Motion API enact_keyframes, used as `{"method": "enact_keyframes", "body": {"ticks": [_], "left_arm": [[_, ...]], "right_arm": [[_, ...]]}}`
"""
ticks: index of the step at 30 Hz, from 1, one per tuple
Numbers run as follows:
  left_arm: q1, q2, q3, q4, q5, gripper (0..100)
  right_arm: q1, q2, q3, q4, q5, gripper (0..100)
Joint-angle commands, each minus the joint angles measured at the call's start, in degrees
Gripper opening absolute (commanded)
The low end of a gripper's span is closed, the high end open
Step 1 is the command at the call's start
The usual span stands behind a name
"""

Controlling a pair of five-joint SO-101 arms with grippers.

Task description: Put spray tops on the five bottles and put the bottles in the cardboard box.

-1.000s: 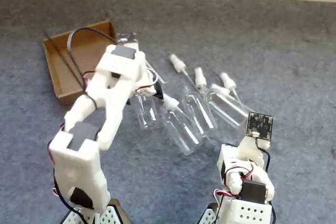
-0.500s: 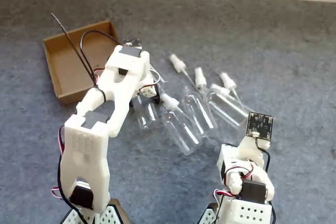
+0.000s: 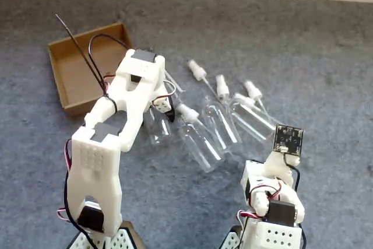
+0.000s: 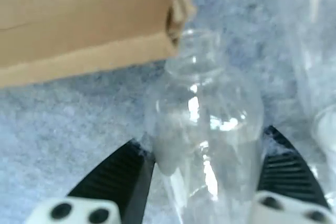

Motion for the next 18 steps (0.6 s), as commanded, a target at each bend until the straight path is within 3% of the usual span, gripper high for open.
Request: {"method": "enact_keyframes", "body": {"ticks": [1,5,13,18], "left_arm": [[-0.5,-3.1,-1.4,1.9,0.3,19],[-0.7,-3.3,-1.5,1.8,-0.2,6],[-0.3,-4.3,-2.2,2.4,-0.2,6],[-0.2,-9.7,-7.5,8.9,-0.3,7]], "right_arm": [[0.9,-0.7,6.5,0.7,-0.2,0.9],[0.9,-0.7,6.5,0.7,-0.2,0.9],[0.9,-0.7,6.5,0.7,-0.2,0.9],[0.9,-0.7,6.5,0.5,-0.2,0.9]]}}
